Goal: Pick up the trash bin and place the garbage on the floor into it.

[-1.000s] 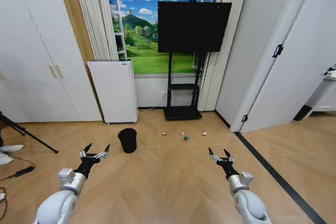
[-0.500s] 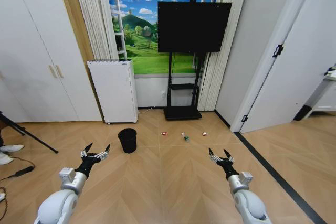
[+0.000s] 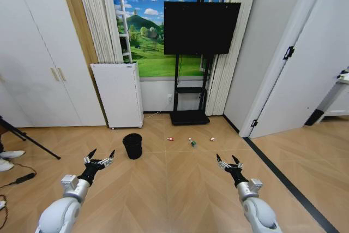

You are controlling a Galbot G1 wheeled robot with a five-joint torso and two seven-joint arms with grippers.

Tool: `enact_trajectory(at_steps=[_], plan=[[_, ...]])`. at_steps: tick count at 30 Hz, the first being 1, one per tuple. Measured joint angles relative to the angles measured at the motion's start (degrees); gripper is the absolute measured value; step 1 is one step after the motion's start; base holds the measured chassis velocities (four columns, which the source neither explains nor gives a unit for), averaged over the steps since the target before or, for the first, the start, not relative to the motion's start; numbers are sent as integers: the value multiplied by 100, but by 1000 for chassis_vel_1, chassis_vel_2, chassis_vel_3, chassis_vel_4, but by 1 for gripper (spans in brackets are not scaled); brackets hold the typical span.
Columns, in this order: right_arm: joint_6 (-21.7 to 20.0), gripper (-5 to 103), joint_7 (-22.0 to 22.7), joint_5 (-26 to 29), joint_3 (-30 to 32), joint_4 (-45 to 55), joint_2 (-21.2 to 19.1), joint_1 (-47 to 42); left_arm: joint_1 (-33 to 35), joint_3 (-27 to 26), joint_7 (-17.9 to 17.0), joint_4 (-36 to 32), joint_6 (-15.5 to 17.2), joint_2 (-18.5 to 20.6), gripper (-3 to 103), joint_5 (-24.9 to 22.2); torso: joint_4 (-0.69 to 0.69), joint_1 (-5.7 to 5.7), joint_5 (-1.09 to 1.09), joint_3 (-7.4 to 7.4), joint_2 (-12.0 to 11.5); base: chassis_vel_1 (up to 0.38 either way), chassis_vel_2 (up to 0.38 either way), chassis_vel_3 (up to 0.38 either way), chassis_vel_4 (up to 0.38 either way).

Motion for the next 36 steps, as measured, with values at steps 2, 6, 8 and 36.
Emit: enact_trajectory(at_steps=[2,6,8,36], plan=[[-1,100,-29,-12,8,-7,2,-5,-3,2,2,0,-1,-1,100,5,0,0,0,0,0,0,0,0,0],[37,100,-71,-9,21,-41,2,-6,-8,6,3,0,-6,-1,100,8,0,0,0,0,0,0,0,0,0],[80,100,-92,1,33,-72,-3,-6,-17,14,4,2,-13,-2,100,10,0,-1,0,0,0,-20,11,29,-23],[159,100,-112,6,-12,-145,-13,-5,8,45,4,-6,23,-58,100,61,1,1,4,0,0,-225,231,227,-237]])
